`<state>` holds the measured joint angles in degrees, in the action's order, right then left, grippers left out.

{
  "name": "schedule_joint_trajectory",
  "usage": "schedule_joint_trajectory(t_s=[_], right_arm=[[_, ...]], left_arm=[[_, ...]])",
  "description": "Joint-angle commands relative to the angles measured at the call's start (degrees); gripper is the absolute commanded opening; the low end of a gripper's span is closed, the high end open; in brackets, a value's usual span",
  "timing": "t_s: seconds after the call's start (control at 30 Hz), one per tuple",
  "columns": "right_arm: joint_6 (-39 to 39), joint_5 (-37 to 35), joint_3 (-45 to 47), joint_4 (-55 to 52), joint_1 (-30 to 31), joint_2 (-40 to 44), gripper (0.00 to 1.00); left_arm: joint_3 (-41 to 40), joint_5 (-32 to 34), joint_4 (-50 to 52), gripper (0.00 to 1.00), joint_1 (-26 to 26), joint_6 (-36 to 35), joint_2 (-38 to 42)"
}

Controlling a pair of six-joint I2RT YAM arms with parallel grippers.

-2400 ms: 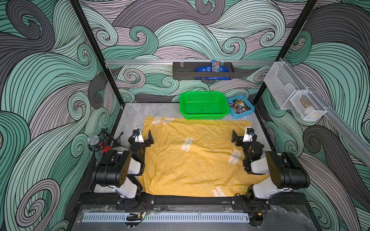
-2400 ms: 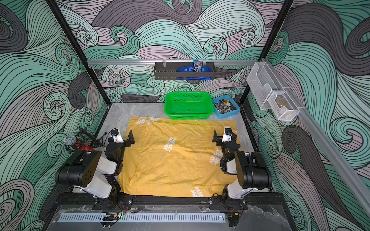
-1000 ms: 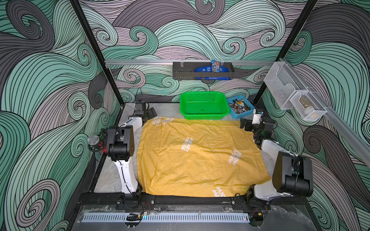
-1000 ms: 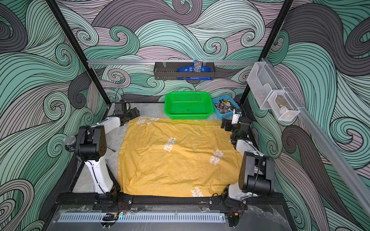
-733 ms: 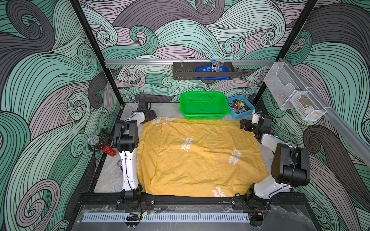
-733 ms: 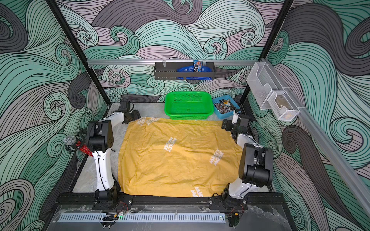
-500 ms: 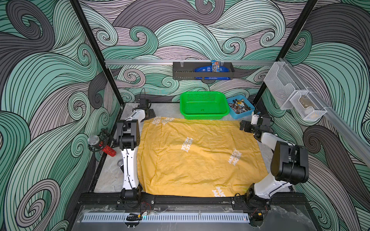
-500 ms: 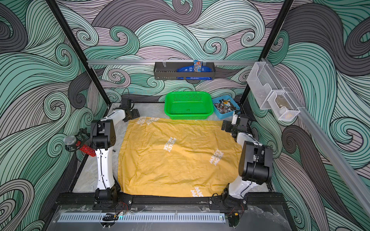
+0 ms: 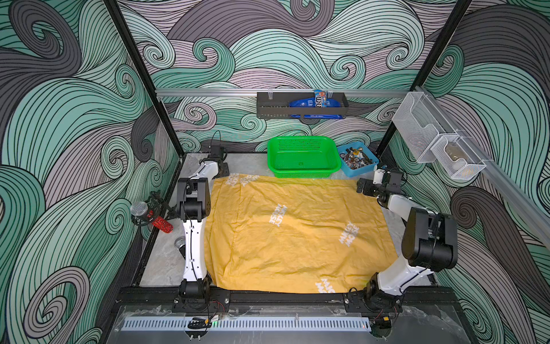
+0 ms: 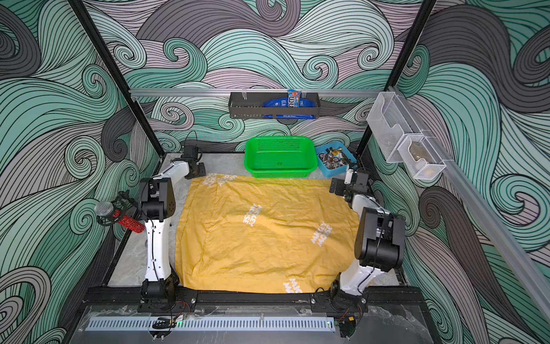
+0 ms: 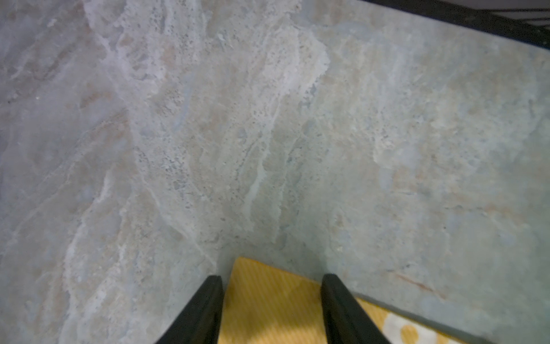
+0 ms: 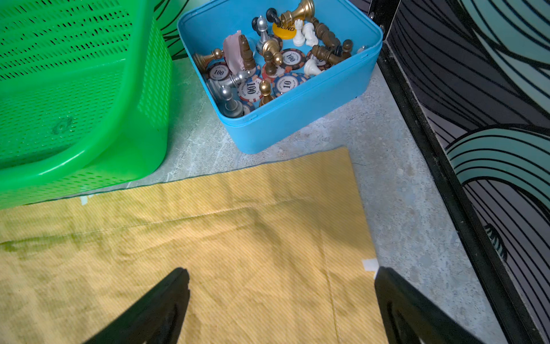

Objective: Roll up the pillowcase
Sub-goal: Fold the pillowcase at the center of the board.

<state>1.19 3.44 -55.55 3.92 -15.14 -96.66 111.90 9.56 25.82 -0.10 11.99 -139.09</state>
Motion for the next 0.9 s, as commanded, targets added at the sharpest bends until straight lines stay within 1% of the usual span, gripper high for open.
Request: schedule_joint_trajectory(t_s=[0.0,0.1,0.2,0.37,0.53,0.67,0.8,0.87], right_arm=[[-0.75,-0.57,-0.93,-0.63,-0.20,-0.69,1.00],[-1.04,-1.10,-1.27,-0.63,-0.21,-0.94,1.00],[-0.94,-1.90,-1.98,-0.88,-0.35,-1.55,1.00],[1.23,-3.44,-5.37,-0.76,-1.82,-4.39,1.00],[4.52,-0.96,-11.70,-1.54,-3.06,-10.75,1.00],[5.02,-0.12,-19.26,-5.87,-2.72,-18.09,0.98],[3.72,-3.05,-26.64,-9.03,-1.92,-23.97,0.95],[3.14,-3.04,-30.53,-11.24,-1.76,-26.30,0.93]], left_arm=[[-0.38,-0.69,6.32,0.40,-1.24,-2.66,-4.32],[-0.30,0.03,6.77,0.23,-1.39,-2.55,-4.61],[0.48,1.75,7.20,0.00,-1.02,-2.28,-3.99],[1.19,4.55,8.74,0.00,-0.45,-1.79,0.47],[-5.63,7.52,7.12,0.00,0.15,-3.43,7.08],[-8.77,6.66,6.11,0.00,1.06,-4.16,9.35],[-9.50,5.78,5.93,0.00,1.49,-4.34,9.54],[-9.64,5.41,5.82,0.00,1.49,-4.34,9.46]])
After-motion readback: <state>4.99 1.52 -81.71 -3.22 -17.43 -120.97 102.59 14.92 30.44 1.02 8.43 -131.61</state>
